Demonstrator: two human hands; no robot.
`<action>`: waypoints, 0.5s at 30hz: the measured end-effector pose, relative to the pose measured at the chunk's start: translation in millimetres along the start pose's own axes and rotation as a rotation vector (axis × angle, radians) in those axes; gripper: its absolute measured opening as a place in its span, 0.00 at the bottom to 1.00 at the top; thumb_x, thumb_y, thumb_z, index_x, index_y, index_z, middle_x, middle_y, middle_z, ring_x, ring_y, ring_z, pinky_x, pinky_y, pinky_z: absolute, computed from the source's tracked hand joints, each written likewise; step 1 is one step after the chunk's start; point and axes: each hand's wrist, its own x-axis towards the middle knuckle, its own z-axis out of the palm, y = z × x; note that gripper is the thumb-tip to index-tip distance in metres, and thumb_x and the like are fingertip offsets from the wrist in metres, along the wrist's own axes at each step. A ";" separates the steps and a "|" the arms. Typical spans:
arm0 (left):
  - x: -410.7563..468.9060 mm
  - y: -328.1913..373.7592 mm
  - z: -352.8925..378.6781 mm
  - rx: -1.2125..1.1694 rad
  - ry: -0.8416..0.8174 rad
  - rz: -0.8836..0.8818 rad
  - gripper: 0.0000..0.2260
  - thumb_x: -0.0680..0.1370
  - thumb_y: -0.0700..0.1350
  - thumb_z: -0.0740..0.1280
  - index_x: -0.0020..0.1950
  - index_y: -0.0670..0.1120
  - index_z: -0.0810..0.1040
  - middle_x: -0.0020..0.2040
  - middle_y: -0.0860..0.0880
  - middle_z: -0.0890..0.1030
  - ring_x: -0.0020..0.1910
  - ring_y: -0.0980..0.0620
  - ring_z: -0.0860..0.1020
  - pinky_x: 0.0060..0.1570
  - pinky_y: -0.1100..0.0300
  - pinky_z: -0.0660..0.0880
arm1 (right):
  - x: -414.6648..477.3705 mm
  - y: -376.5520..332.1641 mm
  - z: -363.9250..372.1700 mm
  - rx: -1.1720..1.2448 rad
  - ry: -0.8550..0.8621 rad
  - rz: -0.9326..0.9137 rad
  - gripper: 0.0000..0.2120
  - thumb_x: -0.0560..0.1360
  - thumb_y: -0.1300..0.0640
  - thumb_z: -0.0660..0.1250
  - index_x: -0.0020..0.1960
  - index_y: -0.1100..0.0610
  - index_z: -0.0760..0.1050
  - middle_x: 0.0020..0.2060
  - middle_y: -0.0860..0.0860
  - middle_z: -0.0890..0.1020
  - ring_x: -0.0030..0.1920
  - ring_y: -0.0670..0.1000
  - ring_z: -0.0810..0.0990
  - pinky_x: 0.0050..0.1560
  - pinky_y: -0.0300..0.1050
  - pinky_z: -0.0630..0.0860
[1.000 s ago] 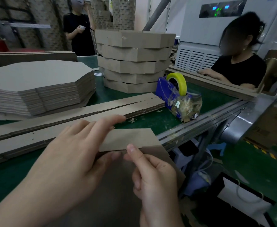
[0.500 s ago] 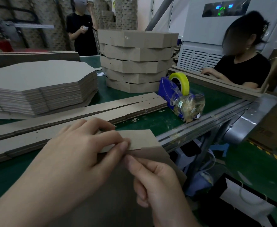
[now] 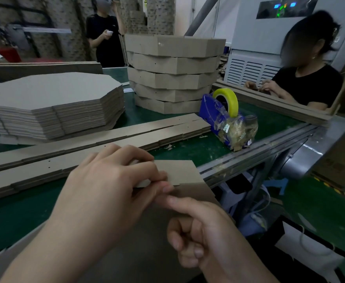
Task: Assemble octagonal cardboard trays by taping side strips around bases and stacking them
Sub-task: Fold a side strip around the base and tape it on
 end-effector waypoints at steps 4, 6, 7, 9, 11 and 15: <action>-0.8 -1.5 0.3 0.036 0.009 -0.010 0.13 0.73 0.60 0.60 0.39 0.58 0.82 0.47 0.56 0.81 0.46 0.48 0.80 0.36 0.56 0.72 | 1.4 9.5 -3.1 -0.044 -0.025 0.123 0.23 0.59 0.45 0.71 0.45 0.61 0.84 0.23 0.57 0.75 0.16 0.46 0.58 0.18 0.35 0.56; -2.4 -5.7 -0.1 0.034 -0.003 -0.033 0.14 0.73 0.61 0.60 0.40 0.58 0.83 0.49 0.56 0.81 0.47 0.47 0.79 0.38 0.56 0.73 | 2.6 20.5 -0.7 -0.075 0.026 0.132 0.26 0.56 0.44 0.71 0.45 0.63 0.85 0.23 0.58 0.74 0.15 0.46 0.60 0.17 0.36 0.56; -3.4 -8.2 -0.7 0.039 -0.014 -0.030 0.14 0.72 0.61 0.60 0.41 0.58 0.83 0.49 0.56 0.81 0.47 0.47 0.79 0.38 0.55 0.74 | 1.8 23.6 0.9 -0.091 0.079 0.066 0.24 0.55 0.43 0.70 0.41 0.61 0.86 0.21 0.56 0.73 0.15 0.47 0.60 0.17 0.36 0.56; -5.4 -12.8 -1.2 0.094 -0.031 -0.005 0.14 0.71 0.62 0.61 0.44 0.57 0.82 0.50 0.55 0.80 0.48 0.47 0.79 0.40 0.53 0.75 | -0.7 23.0 -2.3 -0.075 0.276 -0.235 0.16 0.57 0.42 0.72 0.33 0.55 0.84 0.17 0.52 0.68 0.17 0.47 0.60 0.19 0.36 0.55; -8.7 -16.3 -1.0 0.156 -0.056 0.020 0.17 0.70 0.62 0.60 0.49 0.56 0.81 0.52 0.53 0.79 0.49 0.46 0.78 0.42 0.52 0.75 | -0.3 15.9 -16.7 -0.108 0.530 -0.641 0.09 0.67 0.48 0.73 0.34 0.54 0.82 0.20 0.49 0.69 0.21 0.46 0.65 0.22 0.36 0.61; -16.8 -16.2 -5.4 0.233 -0.112 0.054 0.24 0.68 0.62 0.59 0.61 0.58 0.78 0.55 0.50 0.77 0.50 0.43 0.76 0.47 0.50 0.73 | 19.4 -9.8 -44.6 -0.648 0.552 -0.749 0.09 0.79 0.51 0.63 0.55 0.43 0.80 0.49 0.45 0.78 0.45 0.35 0.75 0.44 0.22 0.67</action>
